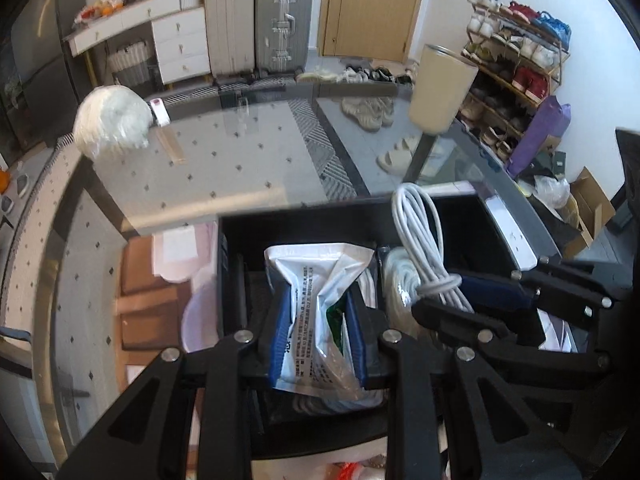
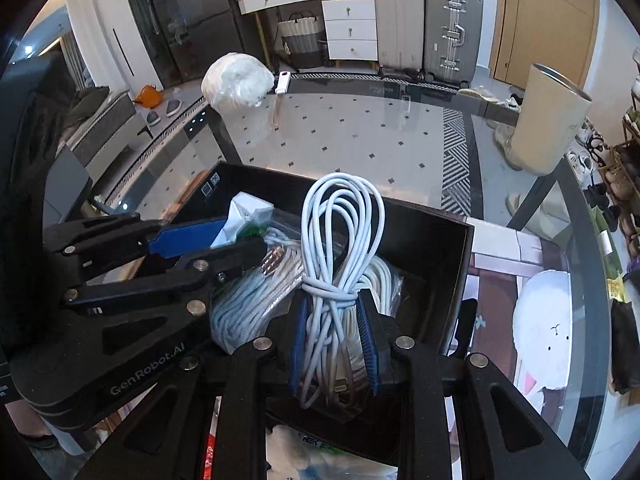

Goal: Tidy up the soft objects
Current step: 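Lower the grey cable and white sachet into the black box, then open both tools and move them back over the table pile, then grasp the white plush toy with the right tool while the left tool grasps the red balloon-glue bag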

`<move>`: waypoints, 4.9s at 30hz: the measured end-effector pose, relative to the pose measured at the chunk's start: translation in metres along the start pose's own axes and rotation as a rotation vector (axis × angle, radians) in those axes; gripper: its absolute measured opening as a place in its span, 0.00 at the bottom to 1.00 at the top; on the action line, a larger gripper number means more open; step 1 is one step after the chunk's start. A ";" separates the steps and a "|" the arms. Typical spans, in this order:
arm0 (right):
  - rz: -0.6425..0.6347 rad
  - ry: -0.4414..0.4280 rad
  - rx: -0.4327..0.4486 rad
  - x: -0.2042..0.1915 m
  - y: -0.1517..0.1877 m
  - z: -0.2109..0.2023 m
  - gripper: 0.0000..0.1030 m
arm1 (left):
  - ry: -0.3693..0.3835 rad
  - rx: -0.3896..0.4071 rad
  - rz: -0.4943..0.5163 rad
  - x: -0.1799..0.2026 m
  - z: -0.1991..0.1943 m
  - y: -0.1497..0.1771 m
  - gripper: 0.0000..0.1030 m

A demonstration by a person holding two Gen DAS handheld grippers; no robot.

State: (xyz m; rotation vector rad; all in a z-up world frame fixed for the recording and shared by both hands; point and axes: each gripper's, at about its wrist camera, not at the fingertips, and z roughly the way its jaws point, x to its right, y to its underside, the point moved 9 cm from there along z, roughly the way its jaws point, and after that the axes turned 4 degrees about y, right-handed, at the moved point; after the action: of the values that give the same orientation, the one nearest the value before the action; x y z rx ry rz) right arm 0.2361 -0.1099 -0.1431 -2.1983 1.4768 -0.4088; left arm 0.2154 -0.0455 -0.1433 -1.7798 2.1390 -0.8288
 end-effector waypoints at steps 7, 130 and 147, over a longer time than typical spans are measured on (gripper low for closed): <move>-0.023 0.003 -0.023 -0.003 0.007 -0.002 0.24 | -0.011 -0.015 0.028 0.006 -0.002 0.004 0.24; -0.310 -0.086 -0.204 -0.053 0.137 -0.040 0.26 | 0.120 -0.202 0.074 0.041 -0.036 0.119 0.61; -0.274 -0.054 -0.205 -0.034 0.133 -0.043 0.40 | 0.036 -0.225 0.117 0.027 -0.036 0.128 0.61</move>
State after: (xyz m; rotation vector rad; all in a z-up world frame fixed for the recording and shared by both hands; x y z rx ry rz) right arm 0.0973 -0.1304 -0.1761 -2.5653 1.2397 -0.2924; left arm 0.0847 -0.0486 -0.1811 -1.7309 2.4165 -0.6173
